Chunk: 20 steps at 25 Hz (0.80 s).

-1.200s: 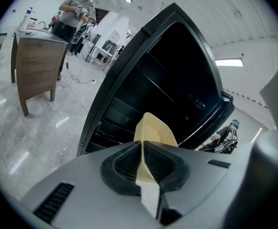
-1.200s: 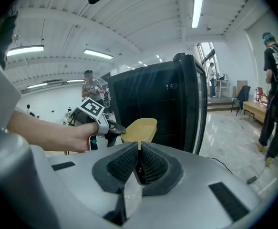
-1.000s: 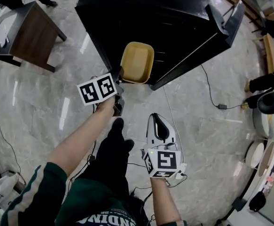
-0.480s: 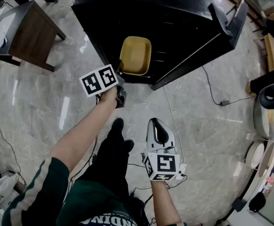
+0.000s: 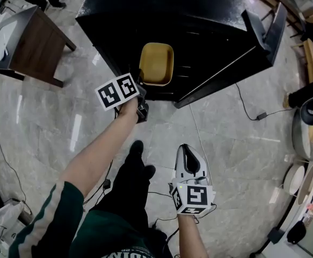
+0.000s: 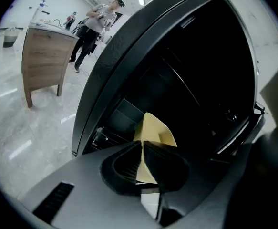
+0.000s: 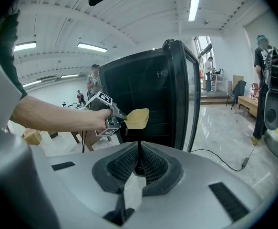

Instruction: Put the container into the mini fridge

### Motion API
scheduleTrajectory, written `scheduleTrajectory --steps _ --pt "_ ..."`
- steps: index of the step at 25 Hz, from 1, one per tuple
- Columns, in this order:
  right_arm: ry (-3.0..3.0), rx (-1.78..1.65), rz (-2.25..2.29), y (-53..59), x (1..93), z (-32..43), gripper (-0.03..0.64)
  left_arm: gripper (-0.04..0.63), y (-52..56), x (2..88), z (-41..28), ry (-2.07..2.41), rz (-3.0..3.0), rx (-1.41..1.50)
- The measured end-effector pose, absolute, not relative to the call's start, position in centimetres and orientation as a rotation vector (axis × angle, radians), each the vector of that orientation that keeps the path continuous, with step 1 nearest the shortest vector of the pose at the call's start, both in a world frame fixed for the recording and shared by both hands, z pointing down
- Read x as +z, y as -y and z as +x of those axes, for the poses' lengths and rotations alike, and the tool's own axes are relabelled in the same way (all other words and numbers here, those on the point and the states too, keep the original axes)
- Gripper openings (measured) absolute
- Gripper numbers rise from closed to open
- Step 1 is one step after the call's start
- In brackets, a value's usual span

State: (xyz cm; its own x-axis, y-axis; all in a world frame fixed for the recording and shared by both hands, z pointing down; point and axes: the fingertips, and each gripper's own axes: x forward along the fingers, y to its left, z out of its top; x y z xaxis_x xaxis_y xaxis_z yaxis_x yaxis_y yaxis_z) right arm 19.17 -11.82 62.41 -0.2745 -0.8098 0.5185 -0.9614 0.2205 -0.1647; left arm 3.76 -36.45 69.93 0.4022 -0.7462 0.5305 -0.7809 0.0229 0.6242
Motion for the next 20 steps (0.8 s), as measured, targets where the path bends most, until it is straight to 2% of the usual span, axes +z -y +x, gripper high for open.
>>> scheduleTrajectory --steps 20 --pt "2.141 0.715 1.677 12.1 63.7 19.8 0.037 0.026 39.4 73.1 3.7 1.391 1.639 0.097"
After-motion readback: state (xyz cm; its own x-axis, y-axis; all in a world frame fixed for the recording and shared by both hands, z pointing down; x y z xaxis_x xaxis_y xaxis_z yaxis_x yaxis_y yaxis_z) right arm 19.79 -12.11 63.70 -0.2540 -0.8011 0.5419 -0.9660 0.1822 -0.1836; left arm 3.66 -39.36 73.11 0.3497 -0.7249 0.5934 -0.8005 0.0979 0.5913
